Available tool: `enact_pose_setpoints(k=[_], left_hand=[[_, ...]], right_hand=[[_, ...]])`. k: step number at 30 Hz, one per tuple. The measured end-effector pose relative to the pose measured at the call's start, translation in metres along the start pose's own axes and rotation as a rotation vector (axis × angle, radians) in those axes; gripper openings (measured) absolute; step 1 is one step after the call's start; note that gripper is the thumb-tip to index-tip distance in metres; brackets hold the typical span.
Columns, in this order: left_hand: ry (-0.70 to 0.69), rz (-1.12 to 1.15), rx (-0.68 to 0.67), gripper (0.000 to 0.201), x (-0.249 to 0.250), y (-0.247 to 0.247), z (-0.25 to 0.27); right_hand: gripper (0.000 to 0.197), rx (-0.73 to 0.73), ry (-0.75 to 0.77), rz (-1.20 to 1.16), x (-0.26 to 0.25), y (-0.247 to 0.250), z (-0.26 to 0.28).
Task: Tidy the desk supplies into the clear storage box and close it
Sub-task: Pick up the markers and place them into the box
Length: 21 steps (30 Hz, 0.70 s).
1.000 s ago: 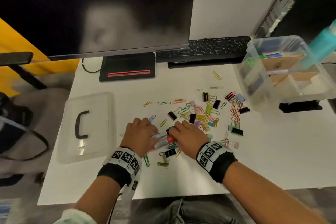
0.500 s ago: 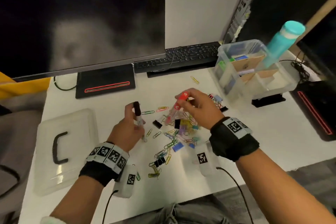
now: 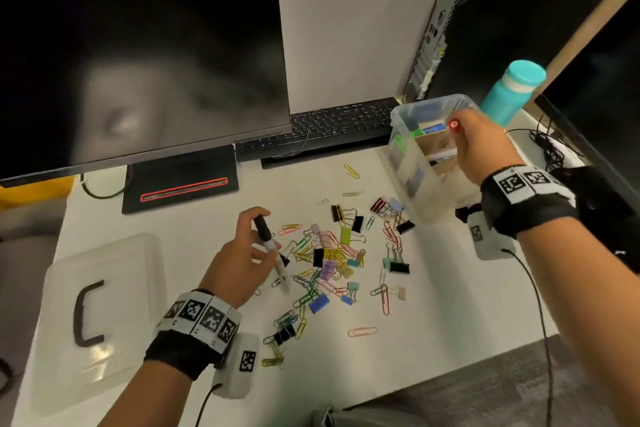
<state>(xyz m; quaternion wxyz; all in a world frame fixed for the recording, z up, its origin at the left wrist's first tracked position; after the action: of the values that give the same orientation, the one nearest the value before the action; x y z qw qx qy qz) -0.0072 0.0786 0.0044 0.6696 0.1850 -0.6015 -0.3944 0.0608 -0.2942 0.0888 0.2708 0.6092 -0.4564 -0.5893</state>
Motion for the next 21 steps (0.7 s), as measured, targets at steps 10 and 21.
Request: enact_pose_setpoints(k=[10, 21], left_hand=[[-0.043, -0.037, 0.05, 0.031, 0.01, -0.008, 0.002], [-0.323, 0.136, 0.24, 0.026, 0.148, -0.015, -0.045]], right_hand=[[0.041, -0.327, -0.08, 0.054, 0.057, -0.036, -0.021], [0.062, 0.18, -0.211, -0.132, 0.14, -0.031, 0.033]])
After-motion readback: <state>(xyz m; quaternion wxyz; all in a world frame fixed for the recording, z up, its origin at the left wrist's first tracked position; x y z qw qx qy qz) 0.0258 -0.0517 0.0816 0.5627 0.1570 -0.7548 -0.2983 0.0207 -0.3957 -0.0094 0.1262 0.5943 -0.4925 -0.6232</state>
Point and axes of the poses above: each hand's wrist, its own z-axis away from the middle knuckle, its own y-axis out of the back of the hand, x = y × z, the point moved 5 cm from there along -z, towards the middle knuckle, and after that the axes turned 10 degrees about -z, right-handed, at the moved point
